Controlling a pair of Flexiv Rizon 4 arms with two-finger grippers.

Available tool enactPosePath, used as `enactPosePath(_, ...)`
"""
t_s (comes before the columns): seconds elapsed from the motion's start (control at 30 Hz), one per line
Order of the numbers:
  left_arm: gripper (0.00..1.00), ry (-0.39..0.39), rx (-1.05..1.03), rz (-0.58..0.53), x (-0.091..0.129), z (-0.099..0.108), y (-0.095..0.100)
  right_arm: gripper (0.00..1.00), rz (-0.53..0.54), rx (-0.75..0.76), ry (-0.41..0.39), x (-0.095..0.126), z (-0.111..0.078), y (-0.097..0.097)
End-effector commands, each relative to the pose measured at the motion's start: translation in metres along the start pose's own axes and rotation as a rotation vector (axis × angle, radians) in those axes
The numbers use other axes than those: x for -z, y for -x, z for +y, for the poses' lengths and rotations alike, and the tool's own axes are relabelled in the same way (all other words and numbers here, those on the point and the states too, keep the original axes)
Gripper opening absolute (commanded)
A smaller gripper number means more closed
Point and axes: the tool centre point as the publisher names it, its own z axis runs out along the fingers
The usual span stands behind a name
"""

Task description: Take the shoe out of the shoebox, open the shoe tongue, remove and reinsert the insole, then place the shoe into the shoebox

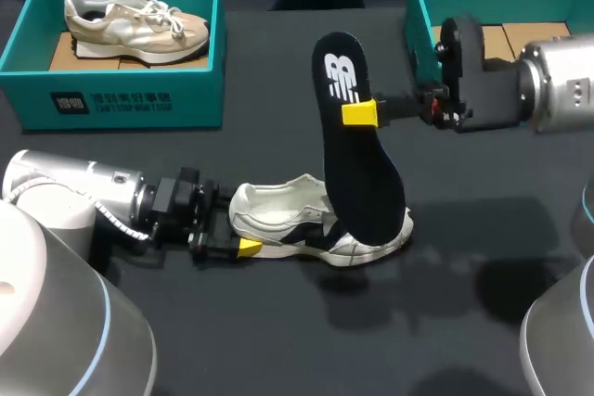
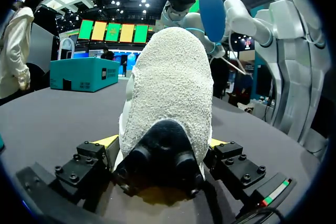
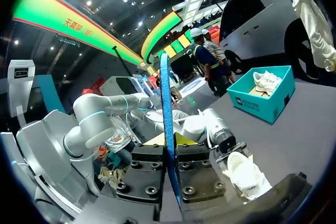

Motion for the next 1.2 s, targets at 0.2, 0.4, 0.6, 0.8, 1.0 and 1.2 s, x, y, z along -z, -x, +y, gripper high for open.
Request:
enactPosePath(0.2,0.0,0.0,0.0,0.0,-0.001,0.001,0.0,0.0,-0.065,-0.002,0.141,0.017,-0.013,-0.02)
enactPosePath(0.4,0.0,0.0,0.0,0.0,-0.001,0.001,0.0,0.0,-0.086,0.002,0.098,0.025,-0.002,-0.028)
enactPosePath(0.6,0.0,0.0,0.0,0.0,-0.001,0.001,0.0,0.0,-0.065,-0.005,0.057,0.025,0.001,-0.026)
enactPosePath(0.8,0.0,0.0,0.0,0.0,-0.001,0.001,0.0,0.0,-0.04,-0.013,0.047,0.024,-0.003,-0.025)
enactPosePath(1.0,0.0,0.0,0.0,0.0,-0.001,0.001,0.0,0.0,-0.04,-0.013,0.047,0.024,-0.003,-0.025)
enactPosePath(1.2,0.4,0.006,-0.032,0.029,-0.003,-0.006,-0.002,0.0,-0.04,-0.013,0.047,0.024,-0.003,-0.025)
